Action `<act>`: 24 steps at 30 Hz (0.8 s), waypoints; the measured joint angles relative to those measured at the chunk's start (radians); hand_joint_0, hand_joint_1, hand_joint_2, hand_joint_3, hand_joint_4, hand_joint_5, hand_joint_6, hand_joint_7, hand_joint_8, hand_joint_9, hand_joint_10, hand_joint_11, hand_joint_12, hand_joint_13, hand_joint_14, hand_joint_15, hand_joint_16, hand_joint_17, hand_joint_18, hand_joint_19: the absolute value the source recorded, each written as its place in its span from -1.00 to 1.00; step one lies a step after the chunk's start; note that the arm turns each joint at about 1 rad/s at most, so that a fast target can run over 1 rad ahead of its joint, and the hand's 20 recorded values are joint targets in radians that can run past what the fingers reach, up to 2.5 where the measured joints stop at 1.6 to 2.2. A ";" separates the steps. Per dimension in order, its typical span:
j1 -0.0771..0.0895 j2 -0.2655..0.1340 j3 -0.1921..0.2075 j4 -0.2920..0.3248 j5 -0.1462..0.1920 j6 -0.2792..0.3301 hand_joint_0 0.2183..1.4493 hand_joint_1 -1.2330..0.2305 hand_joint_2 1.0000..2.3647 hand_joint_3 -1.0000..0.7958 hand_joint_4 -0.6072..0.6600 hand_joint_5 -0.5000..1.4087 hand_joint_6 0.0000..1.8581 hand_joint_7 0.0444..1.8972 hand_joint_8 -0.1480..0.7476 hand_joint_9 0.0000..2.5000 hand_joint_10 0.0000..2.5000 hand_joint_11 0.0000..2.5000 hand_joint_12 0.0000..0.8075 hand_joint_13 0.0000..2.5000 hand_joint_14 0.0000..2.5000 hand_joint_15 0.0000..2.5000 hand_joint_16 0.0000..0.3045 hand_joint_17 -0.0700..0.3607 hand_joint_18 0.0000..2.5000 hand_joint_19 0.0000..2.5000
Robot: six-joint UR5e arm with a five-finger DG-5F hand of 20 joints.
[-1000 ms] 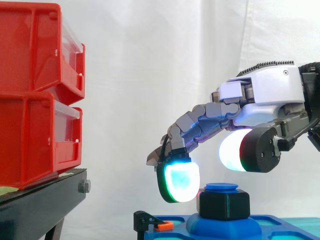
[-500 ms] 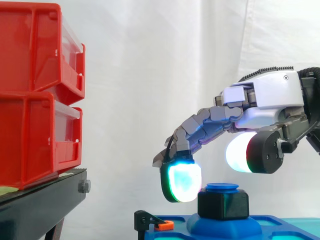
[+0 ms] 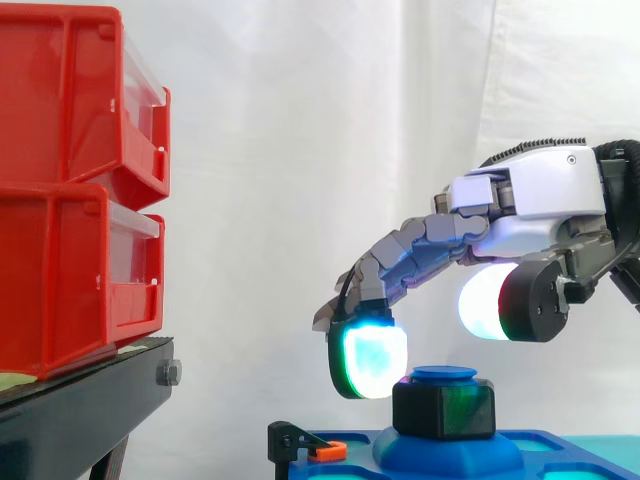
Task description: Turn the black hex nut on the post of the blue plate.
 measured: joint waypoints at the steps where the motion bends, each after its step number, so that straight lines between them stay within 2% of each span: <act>1: -0.001 0.000 0.000 0.001 -0.001 0.000 -0.73 0.24 -1.00 -0.44 0.35 -0.67 -0.32 0.06 0.04 -0.64 -1.00 -0.91 0.02 -0.66 -1.00 -0.91 -0.58 0.00 -0.79 -0.88; 5: -0.001 0.000 0.000 0.001 -0.004 0.001 -0.79 0.19 -1.00 -0.44 0.38 -0.66 -0.45 0.21 0.05 -0.65 -1.00 -0.92 0.06 -0.66 -1.00 -0.91 -0.56 0.03 -0.79 -0.88; 12: 0.008 0.000 0.001 0.007 -0.006 0.011 -0.84 -0.02 -1.00 -0.44 0.37 -0.69 -0.46 0.10 0.05 -0.67 -1.00 -0.91 0.08 -0.66 -1.00 -0.91 -0.54 0.06 -0.79 -0.88; 13: 0.010 0.000 0.002 0.010 -0.005 0.014 -0.84 -0.10 -1.00 -0.44 0.37 -0.69 -0.46 0.07 0.04 -0.67 -1.00 -0.91 0.08 -0.67 -1.00 -0.91 -0.54 0.06 -0.79 -0.88; 16: 0.020 0.000 0.003 0.024 0.004 0.020 -0.84 -0.14 -1.00 -0.44 0.35 -0.71 -0.46 0.02 0.03 -0.68 -1.00 -0.91 0.08 -0.67 -1.00 -0.91 -0.54 0.06 -0.78 -0.89; 24: 0.054 -0.001 0.004 0.045 0.053 0.027 -0.81 -0.25 -1.00 -0.44 0.30 -0.72 -0.46 -0.03 -0.01 -0.70 -1.00 -0.91 0.05 -0.68 -1.00 -0.92 -0.55 0.05 -0.79 -0.89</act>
